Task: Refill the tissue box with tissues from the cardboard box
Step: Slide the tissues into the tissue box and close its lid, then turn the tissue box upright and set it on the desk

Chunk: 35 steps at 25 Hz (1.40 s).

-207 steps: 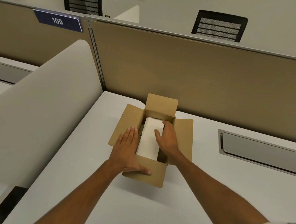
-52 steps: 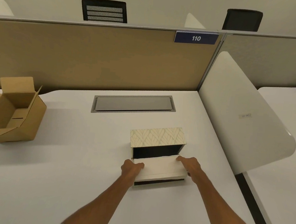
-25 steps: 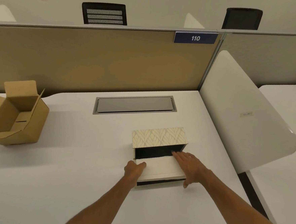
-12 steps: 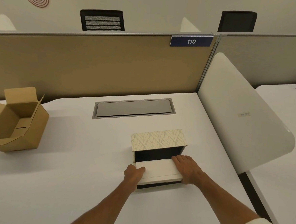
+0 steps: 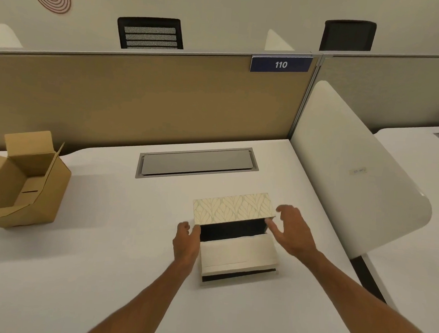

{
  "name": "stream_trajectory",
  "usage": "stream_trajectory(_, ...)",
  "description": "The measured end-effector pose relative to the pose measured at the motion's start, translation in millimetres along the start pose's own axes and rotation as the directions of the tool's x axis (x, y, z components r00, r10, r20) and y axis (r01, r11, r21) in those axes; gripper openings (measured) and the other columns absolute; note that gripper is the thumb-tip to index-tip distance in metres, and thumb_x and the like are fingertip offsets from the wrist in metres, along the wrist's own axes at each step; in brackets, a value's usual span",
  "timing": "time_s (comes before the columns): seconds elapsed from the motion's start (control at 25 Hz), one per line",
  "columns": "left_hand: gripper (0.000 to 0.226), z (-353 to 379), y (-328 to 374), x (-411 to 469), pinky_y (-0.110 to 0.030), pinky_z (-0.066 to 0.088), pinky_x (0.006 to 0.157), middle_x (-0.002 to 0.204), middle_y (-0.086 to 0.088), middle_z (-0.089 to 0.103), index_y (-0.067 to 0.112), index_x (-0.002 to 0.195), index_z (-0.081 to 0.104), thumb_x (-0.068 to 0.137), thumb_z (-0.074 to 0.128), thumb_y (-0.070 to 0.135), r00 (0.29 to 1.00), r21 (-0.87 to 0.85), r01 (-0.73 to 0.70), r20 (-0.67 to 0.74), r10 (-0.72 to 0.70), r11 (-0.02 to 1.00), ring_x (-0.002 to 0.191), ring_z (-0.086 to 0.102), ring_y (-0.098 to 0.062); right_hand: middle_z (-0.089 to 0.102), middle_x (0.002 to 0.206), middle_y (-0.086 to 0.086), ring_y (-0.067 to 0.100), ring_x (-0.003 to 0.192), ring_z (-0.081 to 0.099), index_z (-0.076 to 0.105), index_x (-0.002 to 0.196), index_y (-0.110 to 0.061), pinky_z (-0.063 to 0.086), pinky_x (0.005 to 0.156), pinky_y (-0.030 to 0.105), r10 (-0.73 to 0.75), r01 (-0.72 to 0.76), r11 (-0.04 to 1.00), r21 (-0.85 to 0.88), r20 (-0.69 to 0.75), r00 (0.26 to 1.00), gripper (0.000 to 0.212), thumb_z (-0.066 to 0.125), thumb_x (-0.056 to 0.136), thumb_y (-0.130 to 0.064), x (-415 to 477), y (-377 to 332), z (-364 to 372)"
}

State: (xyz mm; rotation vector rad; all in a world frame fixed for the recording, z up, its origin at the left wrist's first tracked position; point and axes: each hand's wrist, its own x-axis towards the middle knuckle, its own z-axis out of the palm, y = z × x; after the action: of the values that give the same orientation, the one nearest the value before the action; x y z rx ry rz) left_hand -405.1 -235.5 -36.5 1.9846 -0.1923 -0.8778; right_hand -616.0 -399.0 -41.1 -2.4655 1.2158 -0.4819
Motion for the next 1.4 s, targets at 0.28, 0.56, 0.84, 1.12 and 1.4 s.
stream_trajectory(0.28,0.020,0.2,12.5,-4.0,-0.026,0.036,0.065,0.092,-0.010,0.051,0.005,0.086,0.055,0.096,0.040,0.012,0.999,-0.129,-0.003,0.042,0.008,0.992,0.076,0.047,-0.018,0.066,0.117,0.018,0.029,0.102,0.062,0.059,0.117,0.000,0.051,0.091,0.039,0.378,-0.436,0.865,0.249,0.247,0.892,0.035,0.051,0.097,-0.028,26.2,-16.4,-0.5)
stream_trajectory(0.56,0.027,1.8,0.9,-0.1,-0.032,0.036,0.072,0.084,-0.006,0.055,0.009,0.077,0.052,0.094,0.043,0.028,0.983,-0.254,0.169,-0.030,-0.183,0.952,0.073,0.046,-0.018,0.061,0.088,0.014,0.021,0.077,0.054,0.052,0.081,-0.006,0.047,0.074,0.035,0.522,-0.590,0.751,0.296,0.280,0.806,0.046,0.053,0.090,-0.051,11.5,-23.3,-12.8)
stream_trajectory(0.84,0.097,17.0,-8.1,2.7,-0.061,0.012,0.115,0.156,-0.008,0.031,0.019,0.149,0.030,0.073,0.054,0.074,0.802,-0.547,0.566,0.192,-0.566,0.617,0.145,0.021,-0.036,0.034,0.151,0.020,0.047,0.136,0.032,0.030,0.146,-0.006,0.034,0.097,0.073,0.631,-0.862,0.248,0.442,0.602,0.490,0.116,0.056,0.063,-0.083,-5.4,-33.0,-5.5)
stream_trajectory(1.12,0.102,25.0,-30.8,12.7,-0.061,0.054,0.079,0.132,-0.014,0.057,0.016,0.132,0.052,0.045,0.079,0.061,0.806,-0.529,0.586,0.306,-0.507,0.614,0.113,0.060,-0.039,0.052,0.138,0.009,0.038,0.123,0.052,0.051,0.134,-0.026,0.050,0.085,0.064,0.544,-0.849,0.063,0.525,0.695,0.470,0.117,0.070,0.036,-0.087,-27.5,-10.3,11.5)
stream_trajectory(1.4,0.095,32.5,-66.0,32.1,-0.071,0.049,0.080,0.114,-0.017,0.068,0.009,0.114,0.065,0.027,0.086,0.042,0.815,-0.536,0.577,0.337,-0.471,0.616,0.095,0.069,-0.040,0.067,0.116,0.013,0.033,0.107,0.065,0.063,0.118,-0.012,0.049,0.098,0.054,0.535,-0.778,-0.147,0.611,0.711,0.457,0.077,0.087,0.054,-0.047,-36.2,-20.3,3.5)
